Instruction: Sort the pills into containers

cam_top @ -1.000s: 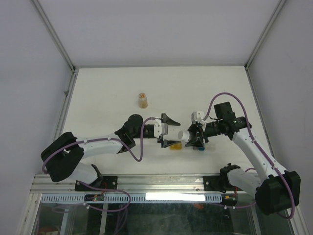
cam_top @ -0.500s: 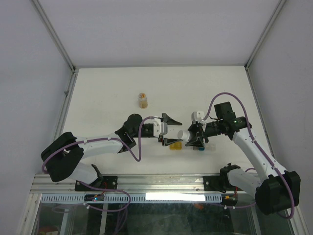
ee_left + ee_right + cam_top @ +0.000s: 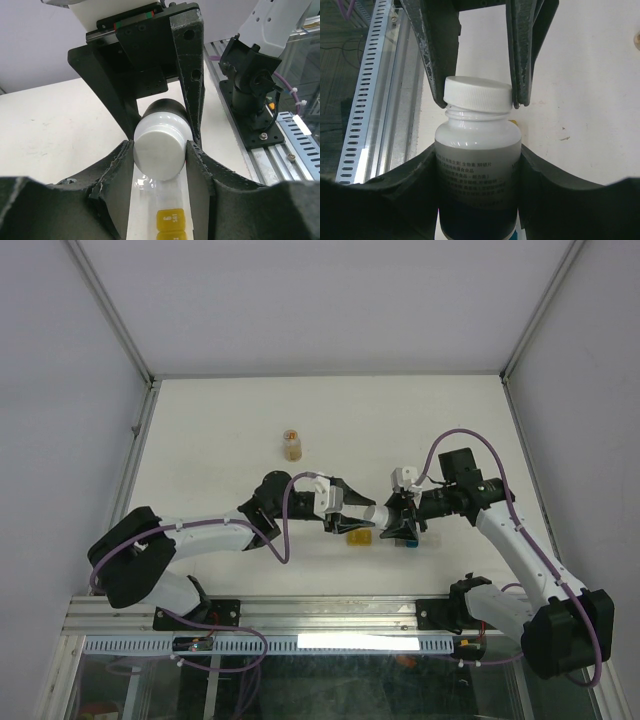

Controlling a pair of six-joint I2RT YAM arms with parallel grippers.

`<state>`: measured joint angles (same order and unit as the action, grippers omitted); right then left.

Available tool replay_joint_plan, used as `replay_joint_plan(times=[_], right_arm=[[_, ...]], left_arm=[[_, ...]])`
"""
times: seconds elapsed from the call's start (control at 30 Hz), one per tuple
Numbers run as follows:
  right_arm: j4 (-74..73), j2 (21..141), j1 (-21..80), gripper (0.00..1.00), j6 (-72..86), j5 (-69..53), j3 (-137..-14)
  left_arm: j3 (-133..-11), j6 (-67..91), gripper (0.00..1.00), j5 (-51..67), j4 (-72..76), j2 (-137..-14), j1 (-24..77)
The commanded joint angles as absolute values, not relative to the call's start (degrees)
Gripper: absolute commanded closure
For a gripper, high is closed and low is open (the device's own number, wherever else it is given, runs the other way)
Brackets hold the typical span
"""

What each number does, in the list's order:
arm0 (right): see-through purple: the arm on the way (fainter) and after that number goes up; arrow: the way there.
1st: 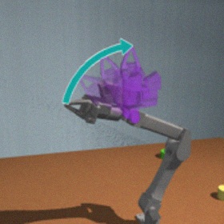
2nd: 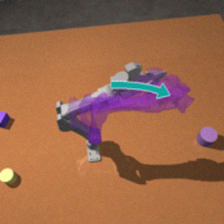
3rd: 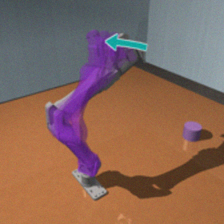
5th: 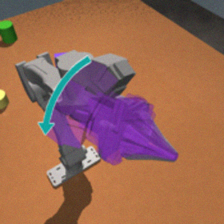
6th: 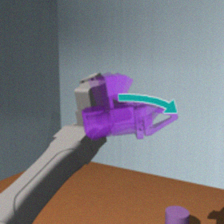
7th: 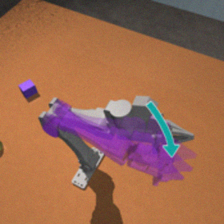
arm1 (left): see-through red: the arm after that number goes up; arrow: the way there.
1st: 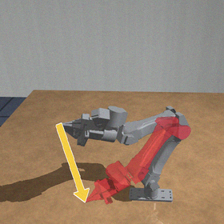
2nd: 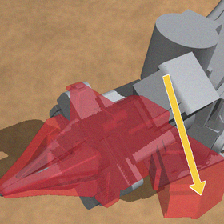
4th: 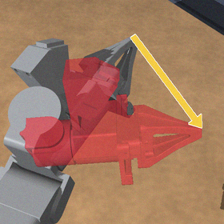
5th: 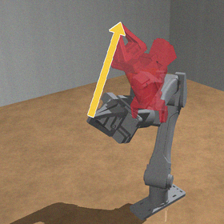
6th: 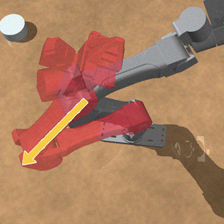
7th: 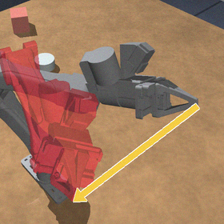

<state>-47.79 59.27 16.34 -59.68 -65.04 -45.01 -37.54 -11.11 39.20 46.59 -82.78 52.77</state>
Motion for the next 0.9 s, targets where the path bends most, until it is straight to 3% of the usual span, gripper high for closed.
replay_joint_plan(times=[0.0, 0.37, 0.87], right_arm=[[-47.29, 58.35, 16.7, 1.0, -60.48, -67.95, -46.32], [-46.97, 58.36, 16.74, 1.0, -60.15, -67.67, -46.33], [-39.04, 61.09, 17.0, 1.0, -49.79, -66.94, -45.21]], left_arm=[[-39.96, -8.24, 0.68, 40.01, 50.35, -83.54, 52.29], [-38.5, -1.28, 0.84, 36.74, 52.5, -82.36, 52.29], [-34.89, 7.03, 0.87, 25.32, 53.69, -80.84, 52.38]])
